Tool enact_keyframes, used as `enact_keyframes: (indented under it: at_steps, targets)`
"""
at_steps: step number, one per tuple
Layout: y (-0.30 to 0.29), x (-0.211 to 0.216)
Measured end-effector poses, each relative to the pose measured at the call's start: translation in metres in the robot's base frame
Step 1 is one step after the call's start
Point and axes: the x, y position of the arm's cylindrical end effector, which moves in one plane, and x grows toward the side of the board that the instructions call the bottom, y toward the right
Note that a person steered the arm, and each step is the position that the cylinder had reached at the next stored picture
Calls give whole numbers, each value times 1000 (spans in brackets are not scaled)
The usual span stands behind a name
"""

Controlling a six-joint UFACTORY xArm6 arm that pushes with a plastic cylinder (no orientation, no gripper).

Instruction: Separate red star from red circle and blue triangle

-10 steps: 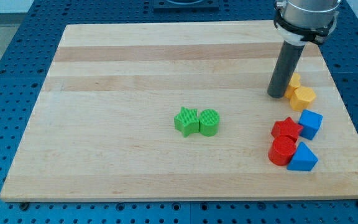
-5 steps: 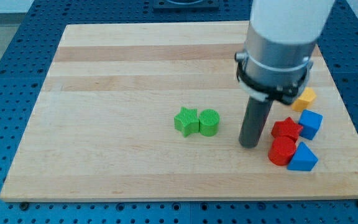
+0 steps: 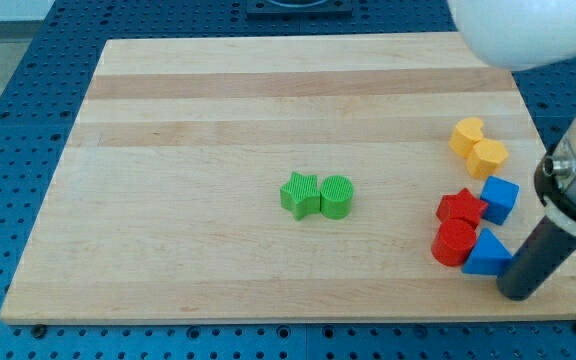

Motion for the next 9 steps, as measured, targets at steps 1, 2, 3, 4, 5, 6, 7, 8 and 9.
enact_keyframes:
  at_steps: [1,2,3,4,5,6,7,8,9]
  targets:
    - [0,-1]
    - [0,-5]
    - [0,-5]
    - [-20,-4]
    - [-40,-4]
    - [-40,-4]
    - [-40,-32]
    - [-40,-74]
    - [-40,-75]
